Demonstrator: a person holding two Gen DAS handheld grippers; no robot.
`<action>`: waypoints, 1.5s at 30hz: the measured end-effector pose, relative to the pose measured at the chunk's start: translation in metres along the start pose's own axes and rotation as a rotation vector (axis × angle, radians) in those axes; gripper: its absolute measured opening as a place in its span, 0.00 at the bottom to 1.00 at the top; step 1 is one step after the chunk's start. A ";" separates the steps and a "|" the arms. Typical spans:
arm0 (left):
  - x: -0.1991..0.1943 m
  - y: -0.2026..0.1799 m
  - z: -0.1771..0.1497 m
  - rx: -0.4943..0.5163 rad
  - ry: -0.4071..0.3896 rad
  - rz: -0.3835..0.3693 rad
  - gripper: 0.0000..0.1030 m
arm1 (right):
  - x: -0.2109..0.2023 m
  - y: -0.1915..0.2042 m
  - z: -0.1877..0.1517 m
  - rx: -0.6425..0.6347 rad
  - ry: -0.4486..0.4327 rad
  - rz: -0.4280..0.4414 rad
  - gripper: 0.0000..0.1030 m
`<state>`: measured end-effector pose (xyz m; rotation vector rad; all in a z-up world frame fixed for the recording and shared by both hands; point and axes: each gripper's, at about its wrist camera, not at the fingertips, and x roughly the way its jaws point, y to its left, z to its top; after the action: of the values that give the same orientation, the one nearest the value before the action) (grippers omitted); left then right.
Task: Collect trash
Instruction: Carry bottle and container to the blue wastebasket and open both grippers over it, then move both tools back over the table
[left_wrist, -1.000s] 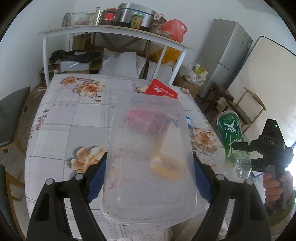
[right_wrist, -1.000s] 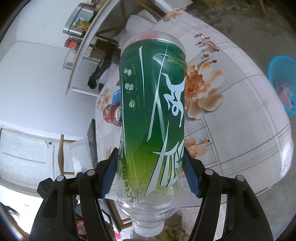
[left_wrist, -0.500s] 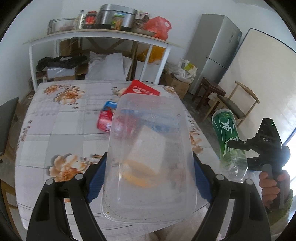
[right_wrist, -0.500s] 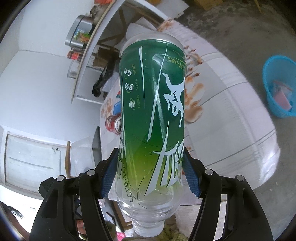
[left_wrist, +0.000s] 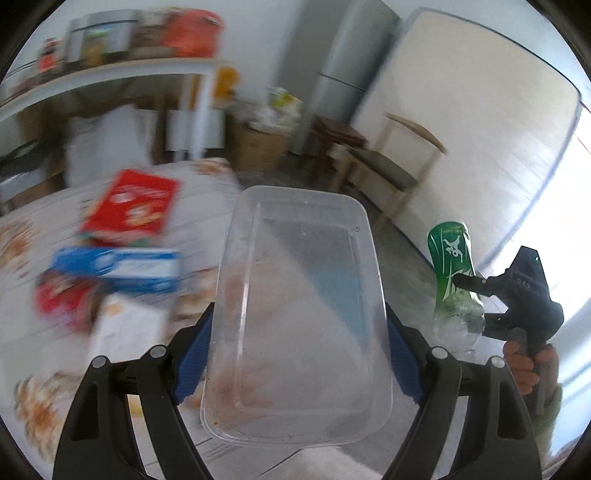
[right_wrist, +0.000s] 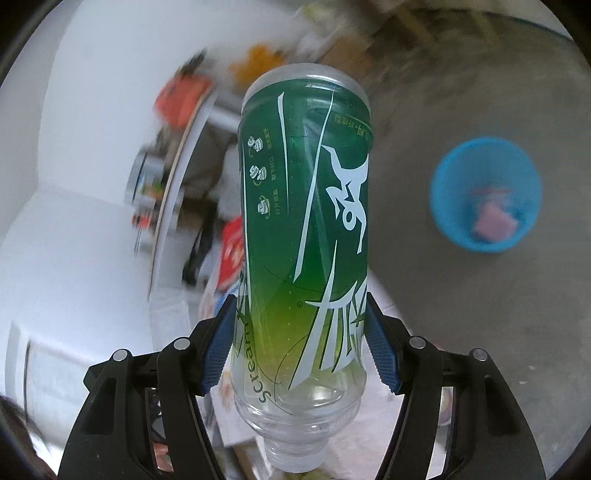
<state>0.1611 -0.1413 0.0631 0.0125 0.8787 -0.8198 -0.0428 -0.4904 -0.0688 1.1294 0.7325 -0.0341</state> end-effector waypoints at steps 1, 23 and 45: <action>0.011 -0.010 0.005 0.014 0.023 -0.023 0.79 | -0.015 -0.019 0.001 0.036 -0.032 -0.016 0.60; 0.305 -0.121 0.089 0.037 0.303 -0.048 0.92 | 0.077 -0.176 0.086 0.361 0.070 -0.141 0.60; 0.058 -0.011 0.042 0.005 0.049 -0.001 0.92 | 0.212 -0.193 0.142 0.280 0.252 -0.439 0.70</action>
<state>0.2035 -0.2001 0.0546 0.0364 0.9228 -0.8251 0.1199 -0.6253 -0.3087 1.2312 1.2209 -0.3802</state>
